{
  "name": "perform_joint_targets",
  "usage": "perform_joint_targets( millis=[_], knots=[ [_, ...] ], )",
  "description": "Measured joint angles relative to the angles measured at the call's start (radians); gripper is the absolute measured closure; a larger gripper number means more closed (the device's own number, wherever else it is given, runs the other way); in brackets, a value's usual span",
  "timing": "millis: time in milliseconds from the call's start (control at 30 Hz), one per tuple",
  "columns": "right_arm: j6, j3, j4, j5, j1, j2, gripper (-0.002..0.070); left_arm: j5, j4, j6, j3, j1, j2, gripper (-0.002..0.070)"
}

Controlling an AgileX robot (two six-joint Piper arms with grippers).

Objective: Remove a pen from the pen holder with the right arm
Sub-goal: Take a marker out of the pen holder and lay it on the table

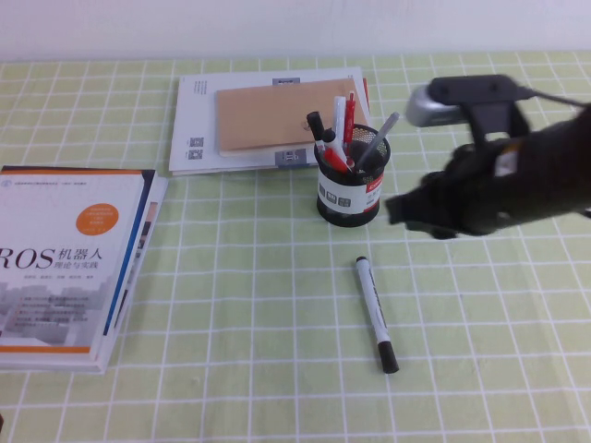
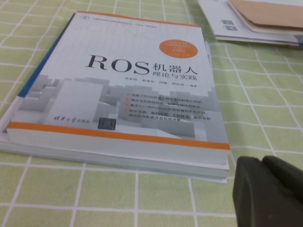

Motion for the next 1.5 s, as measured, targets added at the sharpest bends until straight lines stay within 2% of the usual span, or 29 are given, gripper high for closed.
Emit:
perform_joint_targets(
  millis=[67, 200, 467, 600, 733, 1033, 1333, 1500],
  knots=[
    [0.000, 0.037, -0.027, 0.034, 0.000, -0.086, 0.0650, 0.000, 0.000, 0.000, 0.000, 0.000, 0.000, 0.0683],
    [0.000, 0.121, -0.048, 0.096, 0.000, -0.257, 0.0680, 0.000, 0.000, 0.000, 0.000, 0.000, 0.000, 0.0683],
    [0.000, 0.347, -0.060, 0.135, 0.000, -0.550, 0.0688, 0.000, 0.000, 0.000, 0.000, 0.000, 0.000, 0.0683],
    [-0.013, 0.403, -0.096, 0.217, 0.000, -0.636, 0.0688, 0.000, 0.000, 0.000, 0.000, 0.000, 0.000, 0.0683],
    [-0.064, 0.465, -0.138, 0.202, 0.000, -0.686, 0.0688, 0.000, 0.000, 0.000, 0.000, 0.000, 0.000, 0.0683],
    [-0.074, 0.668, -0.260, -0.114, -0.016, -0.726, 0.0689, 0.000, 0.000, 0.000, 0.000, 0.000, 0.000, 0.0683],
    [-0.077, 1.039, -0.227, -0.542, -0.327, -1.020, 0.0689, 0.000, 0.000, 0.000, 0.000, 0.000, 0.000, 0.0683],
    [-0.078, 1.168, -0.227, -0.596, -0.431, -1.202, 0.0689, 0.000, 0.000, 0.000, 0.000, 0.000, 0.000, 0.0683]
  ],
)
